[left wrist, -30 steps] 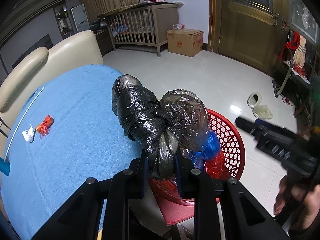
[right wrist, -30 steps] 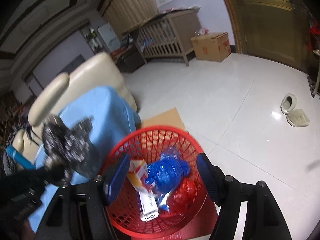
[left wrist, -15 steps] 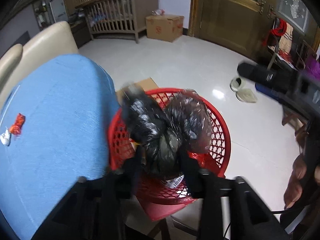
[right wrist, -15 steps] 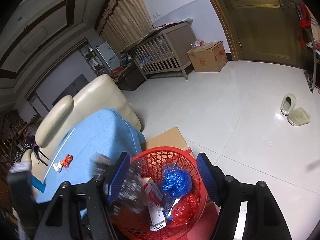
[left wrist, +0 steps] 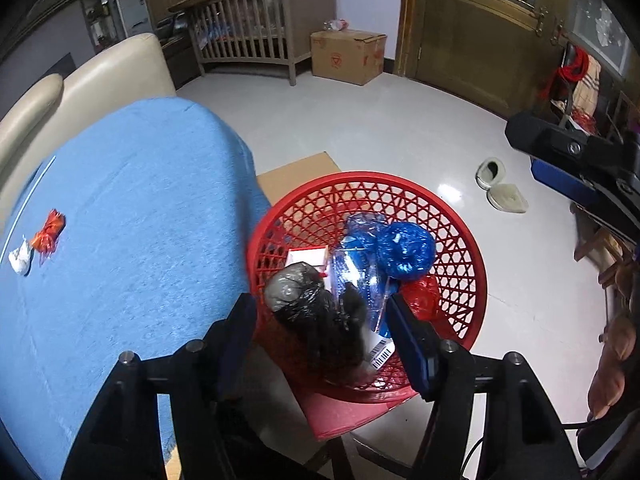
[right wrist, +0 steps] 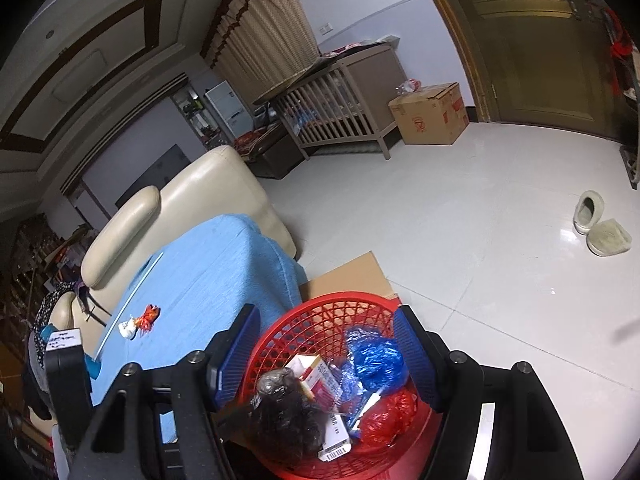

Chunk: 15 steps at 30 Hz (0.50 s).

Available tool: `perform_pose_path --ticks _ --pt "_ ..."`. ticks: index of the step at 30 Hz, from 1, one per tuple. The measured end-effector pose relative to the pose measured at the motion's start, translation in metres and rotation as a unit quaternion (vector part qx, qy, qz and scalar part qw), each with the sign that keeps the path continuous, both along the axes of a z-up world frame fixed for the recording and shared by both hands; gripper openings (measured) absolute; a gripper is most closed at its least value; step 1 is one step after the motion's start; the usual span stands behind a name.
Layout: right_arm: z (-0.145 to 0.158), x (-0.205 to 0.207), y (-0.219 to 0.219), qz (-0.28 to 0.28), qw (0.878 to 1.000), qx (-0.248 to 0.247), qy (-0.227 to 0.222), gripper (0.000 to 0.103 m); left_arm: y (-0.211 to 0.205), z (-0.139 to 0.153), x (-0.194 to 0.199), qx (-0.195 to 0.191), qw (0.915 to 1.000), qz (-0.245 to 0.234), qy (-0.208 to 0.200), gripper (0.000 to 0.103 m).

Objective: Collect trash
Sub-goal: 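Lift both open tools away from the basket toward the table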

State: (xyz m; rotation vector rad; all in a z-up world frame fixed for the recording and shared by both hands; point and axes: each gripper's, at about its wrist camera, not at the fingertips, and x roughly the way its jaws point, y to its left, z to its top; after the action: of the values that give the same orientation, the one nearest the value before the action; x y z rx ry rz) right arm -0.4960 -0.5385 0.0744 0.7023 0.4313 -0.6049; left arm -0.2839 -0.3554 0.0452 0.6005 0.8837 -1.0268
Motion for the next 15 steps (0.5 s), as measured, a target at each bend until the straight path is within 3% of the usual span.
perform_pose_path --ticks 15 --pt "0.001 0.041 0.032 0.065 0.998 -0.007 0.024 0.075 0.032 0.018 0.030 -0.028 0.9988 0.039 -0.005 0.068"
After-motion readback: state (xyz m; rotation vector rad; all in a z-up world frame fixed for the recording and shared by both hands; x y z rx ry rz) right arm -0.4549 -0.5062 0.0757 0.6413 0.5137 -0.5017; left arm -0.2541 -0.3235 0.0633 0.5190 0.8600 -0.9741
